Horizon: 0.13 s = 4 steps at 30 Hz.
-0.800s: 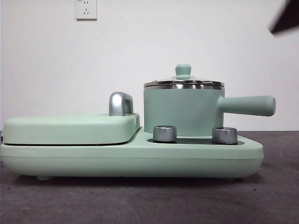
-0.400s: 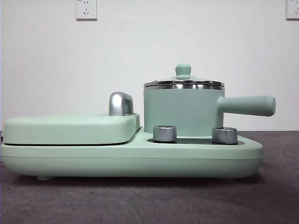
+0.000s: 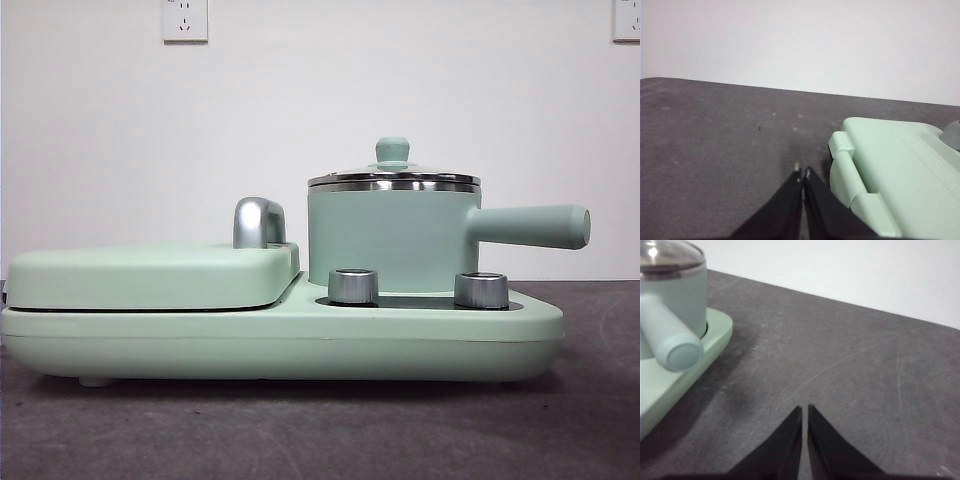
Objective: Put the buns in a small steamer
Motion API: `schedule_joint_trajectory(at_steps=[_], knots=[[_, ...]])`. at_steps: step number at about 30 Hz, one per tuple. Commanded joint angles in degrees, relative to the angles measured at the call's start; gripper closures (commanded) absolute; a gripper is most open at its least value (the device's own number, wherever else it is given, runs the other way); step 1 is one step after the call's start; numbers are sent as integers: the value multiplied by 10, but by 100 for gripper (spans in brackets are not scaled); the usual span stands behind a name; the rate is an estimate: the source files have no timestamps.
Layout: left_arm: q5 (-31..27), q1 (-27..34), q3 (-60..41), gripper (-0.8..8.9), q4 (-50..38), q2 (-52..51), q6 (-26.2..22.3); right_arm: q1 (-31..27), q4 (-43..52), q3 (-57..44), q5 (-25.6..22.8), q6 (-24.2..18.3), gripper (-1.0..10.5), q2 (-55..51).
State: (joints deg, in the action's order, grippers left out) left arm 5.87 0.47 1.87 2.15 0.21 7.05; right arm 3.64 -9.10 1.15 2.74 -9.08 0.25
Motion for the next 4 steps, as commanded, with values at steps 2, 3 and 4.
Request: schedule_joint_trajectory(at_steps=[2,3,4], knots=[[-1,-1,-11,807,-5,0,-3,-1,10,-5,-1,1,930,0],[-1,-1,-11,807,-5,0,-3,-1,12,-5,0,1,930,0],[-1,-1,-11,807,-5,0,-3,-1,15,-5,1,1,930,0]])
